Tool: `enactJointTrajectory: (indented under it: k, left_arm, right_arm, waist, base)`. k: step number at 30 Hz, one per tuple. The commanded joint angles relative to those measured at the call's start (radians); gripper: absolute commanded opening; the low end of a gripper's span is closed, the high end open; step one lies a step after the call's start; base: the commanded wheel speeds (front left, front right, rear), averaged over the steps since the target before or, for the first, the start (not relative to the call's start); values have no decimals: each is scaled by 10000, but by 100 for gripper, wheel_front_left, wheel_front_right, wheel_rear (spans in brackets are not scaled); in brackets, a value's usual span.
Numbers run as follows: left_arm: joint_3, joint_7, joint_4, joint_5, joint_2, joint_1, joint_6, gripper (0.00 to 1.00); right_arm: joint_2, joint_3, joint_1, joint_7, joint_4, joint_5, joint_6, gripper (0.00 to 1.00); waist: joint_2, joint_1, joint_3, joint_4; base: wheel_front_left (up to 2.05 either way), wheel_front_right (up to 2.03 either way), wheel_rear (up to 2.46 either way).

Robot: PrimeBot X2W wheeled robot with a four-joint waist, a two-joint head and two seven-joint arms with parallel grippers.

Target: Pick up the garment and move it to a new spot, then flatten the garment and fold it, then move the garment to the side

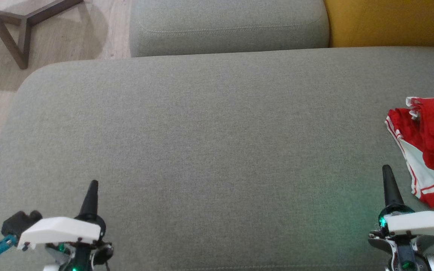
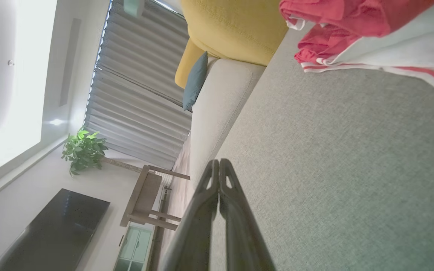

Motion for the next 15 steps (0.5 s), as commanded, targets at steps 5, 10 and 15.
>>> enactJointTrajectory:
  k: [5,10,15]
  left_arm:
    - [512,193,-273,-725,13,-592,-216,0]
    - [685,338,-259,-1286,-39,-648,-353,0]
    - [824,454,-248,-1733,-80,-692,-462,0]
  right_arm:
    - [-223,55,-609,70,-176,791,48,0]
    - [-224,15,-701,118,-84,1375,50,0]
    - [-224,-18,-773,157,-11,1842,53,0]
  waist:
    - [-1,0,4,5]
    - [-1,0,8,9]
    - [-1,0,11,12]
  base:
    - [0,0,0]
    - [0,0,0]
    - [0,0,0]
